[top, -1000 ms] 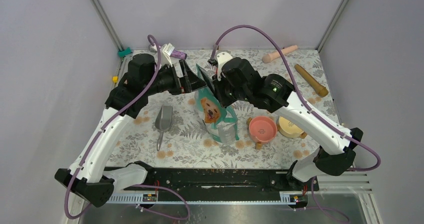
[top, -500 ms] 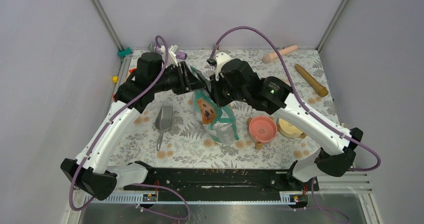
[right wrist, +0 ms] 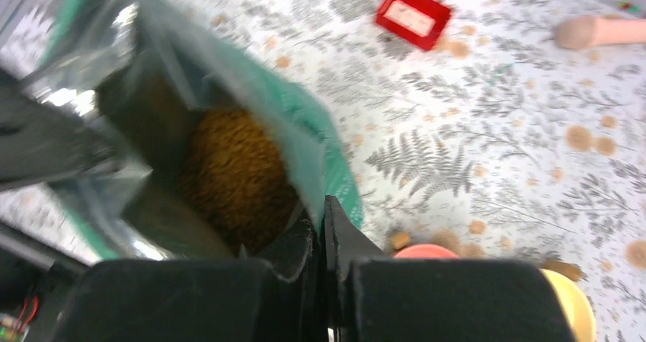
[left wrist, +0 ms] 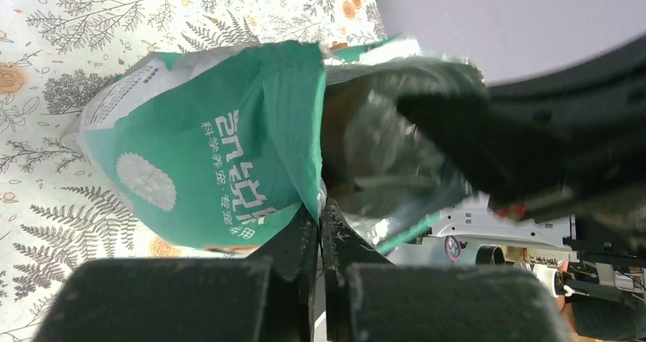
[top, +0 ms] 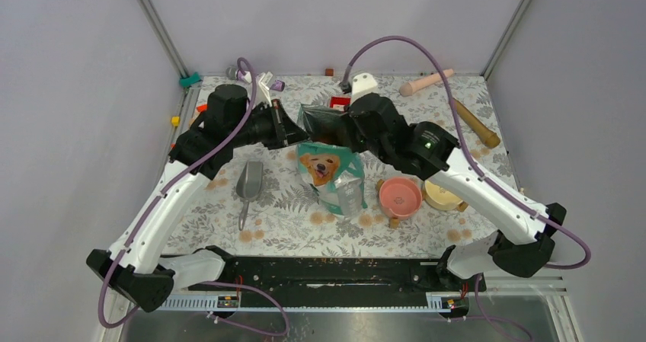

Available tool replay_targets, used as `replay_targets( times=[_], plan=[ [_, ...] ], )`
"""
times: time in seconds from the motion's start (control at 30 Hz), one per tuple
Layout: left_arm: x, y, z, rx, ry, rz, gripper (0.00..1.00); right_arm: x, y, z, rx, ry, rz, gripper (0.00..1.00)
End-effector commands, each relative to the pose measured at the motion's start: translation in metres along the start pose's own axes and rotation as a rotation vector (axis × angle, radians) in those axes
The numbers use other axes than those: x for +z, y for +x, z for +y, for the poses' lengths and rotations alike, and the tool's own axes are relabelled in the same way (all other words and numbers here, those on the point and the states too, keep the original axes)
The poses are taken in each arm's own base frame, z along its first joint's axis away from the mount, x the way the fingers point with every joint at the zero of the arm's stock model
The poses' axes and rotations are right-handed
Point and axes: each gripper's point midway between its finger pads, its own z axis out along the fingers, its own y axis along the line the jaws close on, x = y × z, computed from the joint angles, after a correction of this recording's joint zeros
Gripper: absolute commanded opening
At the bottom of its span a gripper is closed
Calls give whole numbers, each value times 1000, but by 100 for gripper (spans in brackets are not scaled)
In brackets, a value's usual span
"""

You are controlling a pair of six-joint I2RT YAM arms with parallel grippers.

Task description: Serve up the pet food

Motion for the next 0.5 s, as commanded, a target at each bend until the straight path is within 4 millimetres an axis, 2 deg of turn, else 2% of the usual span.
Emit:
replay_targets(
  times=[0.0, 0.13, 0.27, 0.37, 0.43, 0.47],
  plan=[
    [-33, -34, 4, 87, -95, -180, 0, -55, -42, -129, 81, 431, -201, 0],
    [-34, -33, 2, 91, -91, -173, 0, -76, -37, -178, 137, 577, -218, 0],
    [-37, -38, 8, 97, -124, -188, 0, -86, -35, -199, 133, 637, -213, 0],
    [-39, -39, 8, 100, -125, -194, 0, -80, -34, -192, 134, 579, -202, 0],
    [-39, -39, 8, 100, -125, -193, 0, -67, -32, -170, 144, 443, -181, 0],
    [-38, -39, 8, 99, -123, -190, 0, -59, -31, -152, 150, 338, -167, 0]
  ],
)
